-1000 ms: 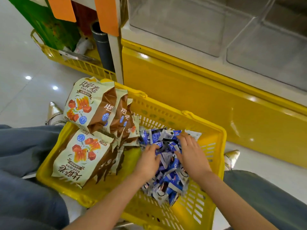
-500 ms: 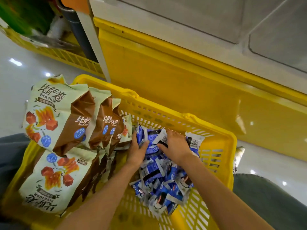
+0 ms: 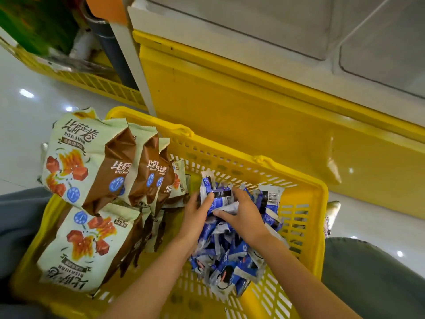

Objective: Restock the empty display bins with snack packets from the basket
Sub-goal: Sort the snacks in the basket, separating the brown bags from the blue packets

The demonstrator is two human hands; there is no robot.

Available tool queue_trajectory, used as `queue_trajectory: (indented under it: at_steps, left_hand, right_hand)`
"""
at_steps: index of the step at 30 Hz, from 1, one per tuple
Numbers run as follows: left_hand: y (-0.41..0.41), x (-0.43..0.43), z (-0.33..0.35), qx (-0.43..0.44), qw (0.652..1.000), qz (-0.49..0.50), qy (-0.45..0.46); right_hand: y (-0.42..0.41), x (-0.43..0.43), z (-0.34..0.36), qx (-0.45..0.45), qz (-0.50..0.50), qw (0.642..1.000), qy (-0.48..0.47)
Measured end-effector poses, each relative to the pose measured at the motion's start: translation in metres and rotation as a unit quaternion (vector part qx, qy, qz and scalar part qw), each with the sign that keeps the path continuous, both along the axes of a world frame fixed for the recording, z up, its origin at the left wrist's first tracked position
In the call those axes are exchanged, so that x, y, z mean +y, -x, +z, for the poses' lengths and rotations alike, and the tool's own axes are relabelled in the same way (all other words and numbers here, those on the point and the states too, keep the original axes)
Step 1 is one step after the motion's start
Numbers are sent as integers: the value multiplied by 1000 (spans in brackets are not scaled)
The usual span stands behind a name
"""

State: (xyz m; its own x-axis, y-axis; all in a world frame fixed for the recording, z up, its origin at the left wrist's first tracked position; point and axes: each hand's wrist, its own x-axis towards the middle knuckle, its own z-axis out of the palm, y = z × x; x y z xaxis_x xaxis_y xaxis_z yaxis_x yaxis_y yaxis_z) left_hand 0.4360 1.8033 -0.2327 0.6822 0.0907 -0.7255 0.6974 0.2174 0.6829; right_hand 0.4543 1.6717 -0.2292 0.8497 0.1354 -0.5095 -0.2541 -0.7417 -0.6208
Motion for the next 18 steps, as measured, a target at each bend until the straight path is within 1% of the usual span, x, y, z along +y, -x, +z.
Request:
queue_trajectory:
  at_steps: [3,5,8,11,13,15,18]
  left_hand:
    - [12,-7,21,-40,999,-21,9]
    - [20,-10,34,-67,997,-46,-19]
    - [42,-9,48,-132,983,-119,-54]
    - [71,-6,48,-129,961,-223,-98]
    - [86,-7,45,-129,938,-297,-125]
    - [94,-8,45,-149,908,-362,-149]
    - [96,-6,46,-193,838,-471,-199]
  right_hand:
    - [17,-7,20,-20,-26,999,-43]
    - [25,-12,38,-13,-15,999,-40]
    - [37,-23,63,-24,48,998,39]
    - [59,-36,78,-8,112,989,101]
    - [76,-41,81,36,138,982,127]
    - [88,-40,81,89,145,976,134]
    - [97,-37,83,149,179,958,165]
